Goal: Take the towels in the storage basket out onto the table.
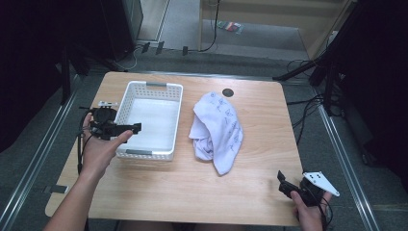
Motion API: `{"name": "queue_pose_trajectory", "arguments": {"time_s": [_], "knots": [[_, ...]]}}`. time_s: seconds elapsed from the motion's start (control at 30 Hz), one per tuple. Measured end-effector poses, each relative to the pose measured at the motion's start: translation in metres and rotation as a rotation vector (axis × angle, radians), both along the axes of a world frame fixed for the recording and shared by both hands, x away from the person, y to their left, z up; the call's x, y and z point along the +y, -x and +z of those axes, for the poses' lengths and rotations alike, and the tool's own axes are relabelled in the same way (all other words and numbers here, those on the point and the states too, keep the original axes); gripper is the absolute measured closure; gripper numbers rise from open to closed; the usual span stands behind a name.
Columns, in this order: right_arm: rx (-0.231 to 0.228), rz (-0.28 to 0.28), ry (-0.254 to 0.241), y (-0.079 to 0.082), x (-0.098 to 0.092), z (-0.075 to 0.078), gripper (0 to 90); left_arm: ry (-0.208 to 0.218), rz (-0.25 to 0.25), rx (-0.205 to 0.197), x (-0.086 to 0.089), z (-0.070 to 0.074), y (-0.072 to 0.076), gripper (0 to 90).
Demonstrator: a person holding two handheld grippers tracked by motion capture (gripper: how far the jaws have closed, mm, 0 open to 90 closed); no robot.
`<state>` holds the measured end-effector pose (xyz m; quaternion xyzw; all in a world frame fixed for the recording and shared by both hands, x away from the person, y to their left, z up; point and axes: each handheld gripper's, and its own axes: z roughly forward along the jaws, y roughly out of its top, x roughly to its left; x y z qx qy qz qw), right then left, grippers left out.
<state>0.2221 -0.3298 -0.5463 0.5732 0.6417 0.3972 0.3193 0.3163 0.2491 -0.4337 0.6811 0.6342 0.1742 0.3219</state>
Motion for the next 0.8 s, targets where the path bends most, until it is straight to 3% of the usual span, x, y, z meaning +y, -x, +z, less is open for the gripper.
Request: {"name": "queue_pose_trajectory", "arguments": {"time_s": [0.33,0.53,0.8], "knots": [[0.001,-0.002,0.001,0.000,0.000,0.000,7.7,0.018,0.017,-0.061,0.026,-0.009,0.034,0.0],[0.000,-0.004,0.004,0.000,0.000,0.000,7.8,0.065,0.037,-0.082,0.045,-0.029,0.056,0.0],[0.002,-0.012,-0.001,0.000,0.000,0.000,7.8,0.089,0.053,-0.130,0.063,-0.047,0.079,0.0]]}}
